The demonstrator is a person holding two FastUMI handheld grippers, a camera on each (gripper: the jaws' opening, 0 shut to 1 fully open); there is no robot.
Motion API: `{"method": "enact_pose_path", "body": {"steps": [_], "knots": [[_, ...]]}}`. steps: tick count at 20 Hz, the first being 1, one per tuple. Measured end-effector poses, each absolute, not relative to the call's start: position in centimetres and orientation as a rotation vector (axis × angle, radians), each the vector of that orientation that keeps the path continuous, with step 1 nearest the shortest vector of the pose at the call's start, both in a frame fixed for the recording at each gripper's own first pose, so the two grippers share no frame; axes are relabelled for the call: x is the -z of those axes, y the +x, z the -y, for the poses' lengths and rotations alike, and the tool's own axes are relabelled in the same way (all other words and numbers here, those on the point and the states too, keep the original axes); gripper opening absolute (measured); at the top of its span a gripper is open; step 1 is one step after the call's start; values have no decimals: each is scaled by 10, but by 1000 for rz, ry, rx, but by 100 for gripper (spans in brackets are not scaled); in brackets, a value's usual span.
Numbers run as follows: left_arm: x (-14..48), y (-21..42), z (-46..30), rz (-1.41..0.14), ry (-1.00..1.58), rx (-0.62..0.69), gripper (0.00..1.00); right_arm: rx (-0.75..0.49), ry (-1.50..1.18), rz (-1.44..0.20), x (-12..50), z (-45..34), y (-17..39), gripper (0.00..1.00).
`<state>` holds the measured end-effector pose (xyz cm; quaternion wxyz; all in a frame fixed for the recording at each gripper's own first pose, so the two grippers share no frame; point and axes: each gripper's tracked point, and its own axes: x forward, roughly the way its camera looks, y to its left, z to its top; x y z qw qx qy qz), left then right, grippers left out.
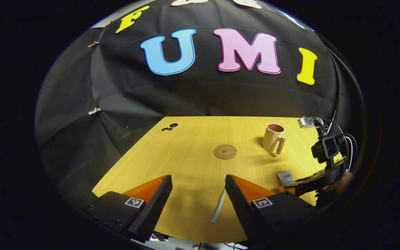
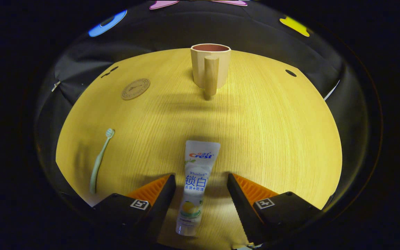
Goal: Put the toothbrush and toothpaste on the desktop into the cup, then pick up the cup and place it on the coaster on the desktop.
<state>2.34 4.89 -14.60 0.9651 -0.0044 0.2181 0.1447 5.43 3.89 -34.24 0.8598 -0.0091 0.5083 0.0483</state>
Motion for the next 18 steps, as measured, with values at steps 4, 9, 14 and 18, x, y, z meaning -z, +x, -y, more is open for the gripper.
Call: {"method": "enact_pose_path", "body": {"steps": [4,9,14,18], "knots": [[144,21,-45,-433,-15,-277,98,-85,-10,-1117,344,-43,50,65],[142,19,-45,-415,-21,-268,98,-80,-6,-1131,344,-43,50,55],[147,17,-52,-417,-42,-276,98,-96,-5,-1133,344,-47,47,35],[152,18,-58,-428,-49,-282,98,-108,43,-1157,343,-49,47,25]]}}
